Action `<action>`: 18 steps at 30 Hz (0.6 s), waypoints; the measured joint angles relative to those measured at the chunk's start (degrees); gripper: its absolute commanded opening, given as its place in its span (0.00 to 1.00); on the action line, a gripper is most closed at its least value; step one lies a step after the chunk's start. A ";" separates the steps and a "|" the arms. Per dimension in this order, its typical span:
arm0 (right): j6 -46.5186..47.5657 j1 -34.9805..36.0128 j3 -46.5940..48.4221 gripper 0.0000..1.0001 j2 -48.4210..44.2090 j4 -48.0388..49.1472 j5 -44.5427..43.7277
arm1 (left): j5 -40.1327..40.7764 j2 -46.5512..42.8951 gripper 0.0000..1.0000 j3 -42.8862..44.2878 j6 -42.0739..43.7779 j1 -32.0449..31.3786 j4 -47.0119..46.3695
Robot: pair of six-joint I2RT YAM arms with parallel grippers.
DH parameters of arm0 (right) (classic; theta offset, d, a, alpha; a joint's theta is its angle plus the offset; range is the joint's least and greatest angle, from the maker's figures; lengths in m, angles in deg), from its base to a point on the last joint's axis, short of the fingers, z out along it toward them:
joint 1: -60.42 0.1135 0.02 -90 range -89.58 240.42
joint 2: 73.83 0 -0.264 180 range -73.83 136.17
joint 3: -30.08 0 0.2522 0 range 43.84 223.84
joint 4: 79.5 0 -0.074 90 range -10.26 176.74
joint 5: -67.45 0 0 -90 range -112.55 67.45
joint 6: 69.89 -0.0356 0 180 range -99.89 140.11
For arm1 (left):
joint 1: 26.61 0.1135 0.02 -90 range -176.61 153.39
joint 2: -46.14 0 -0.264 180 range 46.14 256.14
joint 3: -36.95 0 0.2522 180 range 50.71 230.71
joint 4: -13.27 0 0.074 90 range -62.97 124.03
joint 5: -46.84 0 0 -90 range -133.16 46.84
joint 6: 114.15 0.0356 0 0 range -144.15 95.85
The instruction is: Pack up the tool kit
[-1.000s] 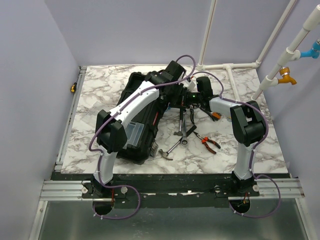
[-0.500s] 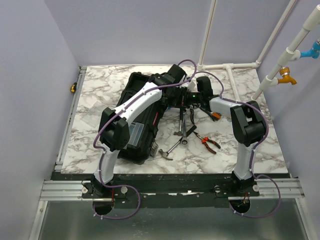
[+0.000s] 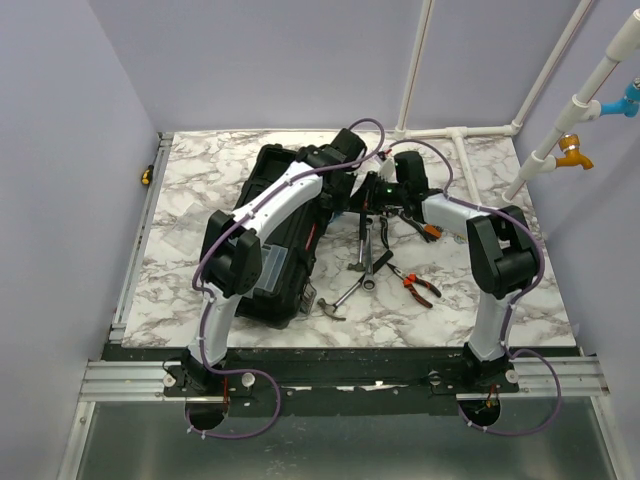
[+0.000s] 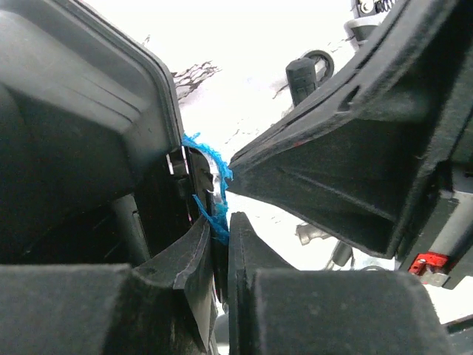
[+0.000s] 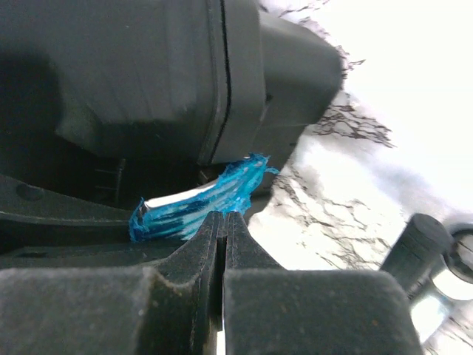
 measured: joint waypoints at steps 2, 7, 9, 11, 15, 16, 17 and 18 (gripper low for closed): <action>0.50 0.00 -0.81 0.01 -1.20 -0.85 -3.10 | -1.66 -0.31 0.00 -0.55 -0.13 0.59 -0.70; 1.03 -0.17 -2.71 0.01 -3.39 -1.95 -9.73 | -8.79 -1.81 0.00 -3.08 -1.20 3.23 -3.26; 1.09 -0.28 -2.95 0.01 -3.58 -2.45 -11.23 | -13.11 -2.86 0.00 -4.50 -2.12 4.83 -4.92; 1.14 -0.42 -3.04 0.03 -3.58 -2.93 -12.20 | -16.00 -3.78 0.00 -5.66 -2.80 6.16 -5.99; 1.03 -0.46 -3.19 0.20 -3.58 -3.08 -12.68 | -18.97 -4.44 0.00 -6.08 -3.45 7.76 -6.19; 0.76 -0.48 -3.43 0.26 -3.58 -2.78 -12.63 | -19.28 -4.50 0.00 -6.05 -3.54 7.91 -6.19; 0.46 -0.48 -3.89 0.37 -3.58 -2.21 -12.59 | -19.47 -4.59 0.00 -6.05 -3.56 7.96 -6.19; -0.02 -0.48 -4.48 0.45 -3.56 -1.36 -12.37 | -19.56 -4.68 0.00 -6.05 -3.56 7.96 -6.19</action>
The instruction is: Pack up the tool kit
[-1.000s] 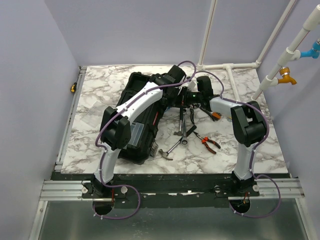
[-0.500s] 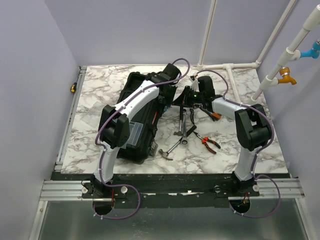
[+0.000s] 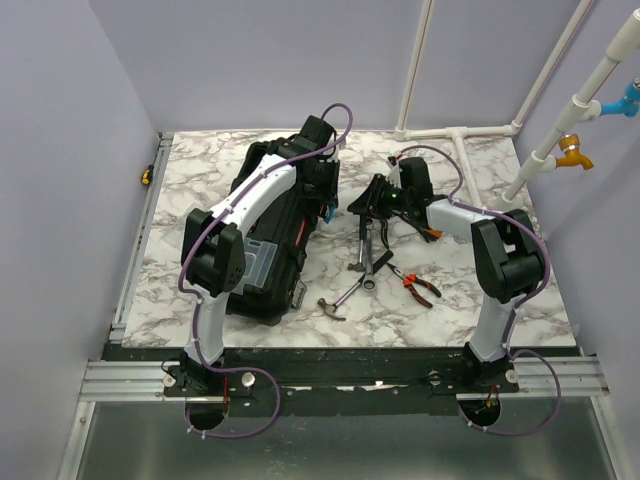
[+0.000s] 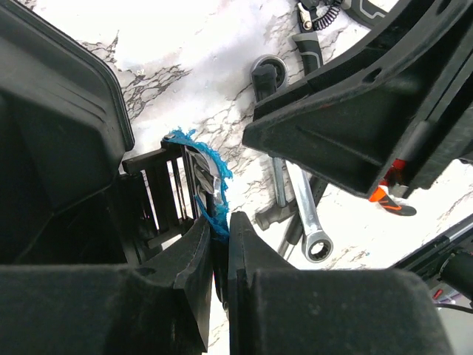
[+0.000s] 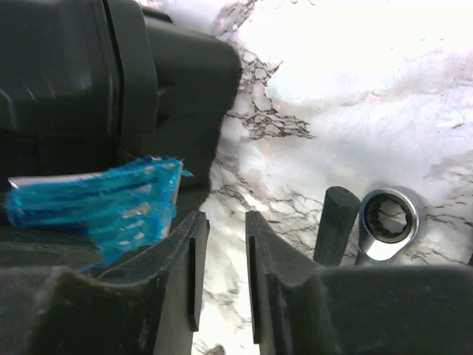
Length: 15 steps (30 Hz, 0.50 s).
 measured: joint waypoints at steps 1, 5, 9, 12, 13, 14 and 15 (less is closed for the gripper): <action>-0.59 0.00 -0.63 0.50 0.11 0.76 0.31 | -0.13 -0.15 0.00 0.00 -0.02 0.04 0.02; -3.21 0.37 -3.63 0.58 0.63 5.95 2.05 | -0.46 -0.39 0.00 0.02 -0.13 0.17 0.07; -8.48 0.50 -9.79 0.68 0.68 16.33 4.57 | -0.46 -0.42 0.00 0.50 -0.13 0.22 0.57; -12.87 0.68 -13.68 0.73 1.64 25.14 6.56 | -0.48 -0.42 0.00 0.87 -0.13 0.28 0.98; -14.36 0.85 -14.25 0.74 2.32 27.85 7.32 | -0.46 -0.42 0.00 1.16 -0.11 0.31 1.25; -15.61 1.01 -14.49 0.75 2.97 30.32 7.82 | -0.46 -0.42 0.00 1.33 -0.11 0.33 1.42; -16.70 1.14 -14.60 0.75 3.54 32.59 8.20 | -0.46 -0.42 0.03 1.49 -0.11 0.33 1.55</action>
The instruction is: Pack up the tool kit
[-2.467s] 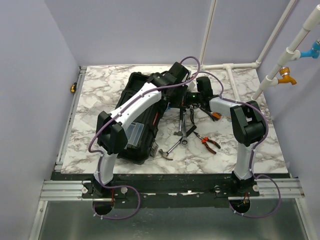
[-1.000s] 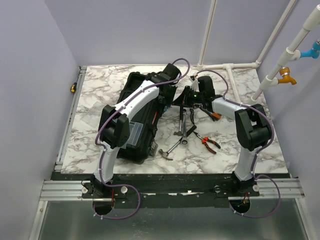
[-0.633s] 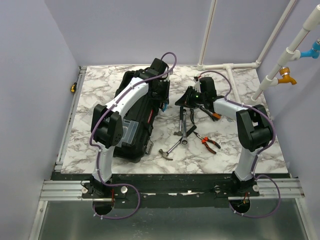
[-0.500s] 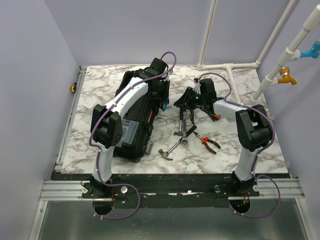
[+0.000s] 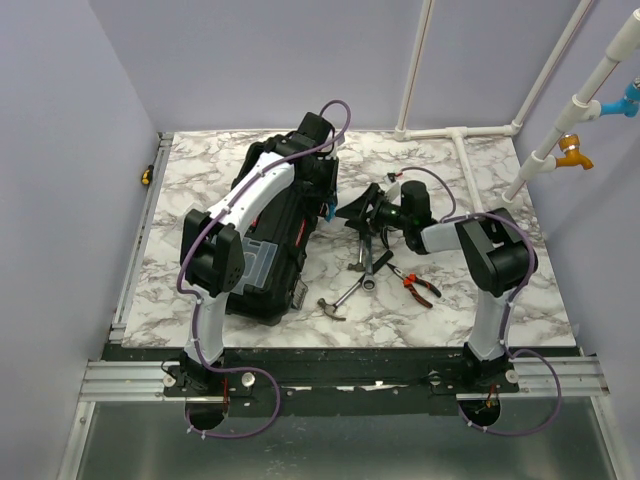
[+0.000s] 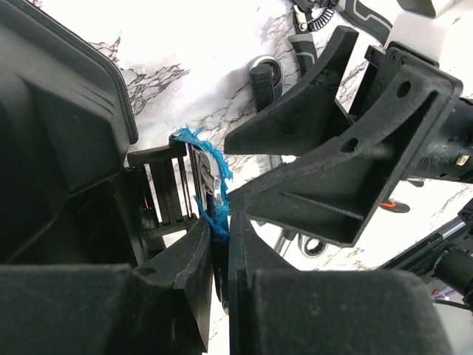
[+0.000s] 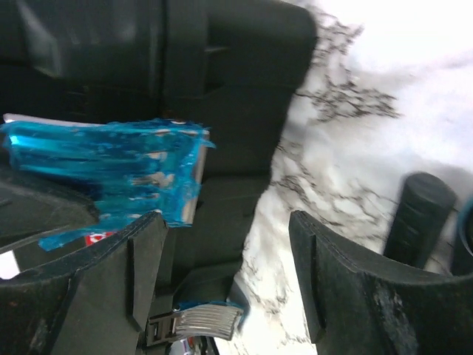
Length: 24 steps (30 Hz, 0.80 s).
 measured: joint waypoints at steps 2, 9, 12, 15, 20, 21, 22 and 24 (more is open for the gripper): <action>-1.79 0.48 -0.04 0.76 0.68 4.28 0.52 | 0.00 -0.07 0.10 0.15 0.00 0.09 0.20; -6.14 1.86 0.37 0.76 2.49 14.29 1.40 | 0.39 -1.25 0.37 1.97 1.29 0.35 2.16; -7.26 2.27 1.36 0.76 3.45 15.72 1.53 | 1.09 -2.82 0.53 2.49 2.01 0.35 3.23; -8.00 2.64 2.80 0.76 4.28 16.68 1.60 | 1.84 -4.52 0.61 2.60 2.62 0.28 3.58; -9.25 3.02 4.55 0.79 4.90 17.99 1.57 | 3.69 -9.75 0.63 1.79 3.02 0.31 3.50; -9.40 3.02 4.59 0.80 4.90 18.12 1.57 | 4.17 -11.13 0.63 1.79 3.15 0.35 3.50; -9.40 3.04 4.63 0.81 4.90 18.03 1.60 | 4.61 -11.80 0.63 1.77 3.21 0.35 3.50; -9.57 3.10 4.63 0.81 4.90 17.94 1.60 | 6.08 -14.53 0.64 1.53 3.43 0.35 3.50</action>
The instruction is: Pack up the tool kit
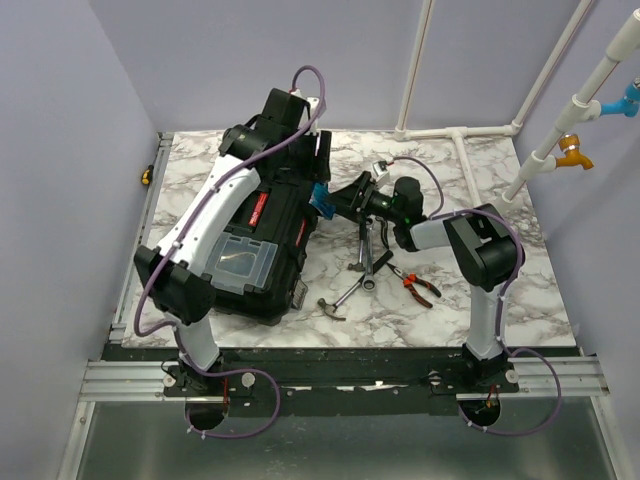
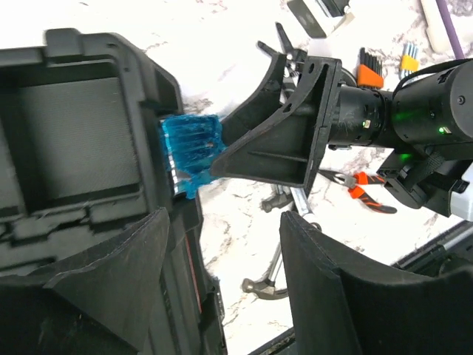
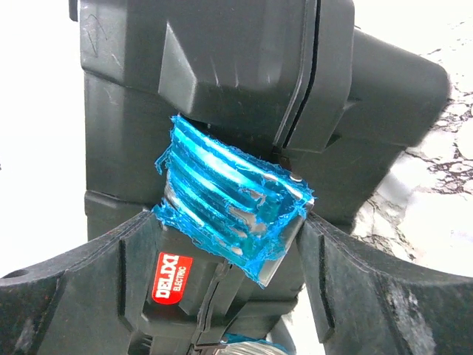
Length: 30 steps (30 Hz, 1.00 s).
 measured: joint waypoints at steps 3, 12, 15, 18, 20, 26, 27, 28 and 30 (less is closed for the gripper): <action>0.04 0.15 0.63 0.79 0.00 -0.55 -0.02 | 3.87 -4.57 0.65 -1.84 -0.02 0.00 -0.17; 2.80 1.09 3.04 0.46 -0.37 -8.63 -2.47 | 12.17 -22.25 0.72 -24.06 -1.79 6.21 -6.03; 3.28 0.96 3.08 0.45 -0.66 -11.74 -3.43 | 14.40 -25.16 0.81 -28.94 -2.43 10.25 -7.30; 3.91 1.01 3.30 0.37 -1.40 -14.10 -3.96 | 15.17 -26.64 0.86 -32.76 -3.15 13.90 -9.49; 4.22 1.01 3.85 0.32 -1.42 -15.39 -3.96 | 14.99 -27.34 0.87 -35.76 -3.87 16.44 -11.02; 5.90 1.03 5.20 0.31 -1.42 -19.04 -4.61 | 10.82 -26.14 0.87 -37.97 -4.52 21.40 -13.94; 6.27 1.03 5.20 0.31 -1.42 -19.63 -4.87 | 10.08 -25.57 0.87 -37.97 -4.48 21.62 -14.38; 6.67 1.03 5.22 0.31 -1.42 -20.20 -5.16 | 9.25 -24.94 0.87 -37.97 -4.33 21.64 -14.78; 7.85 1.03 5.40 0.31 -1.42 -21.57 -5.77 | 7.21 -23.41 0.85 -37.99 -4.22 21.66 -15.50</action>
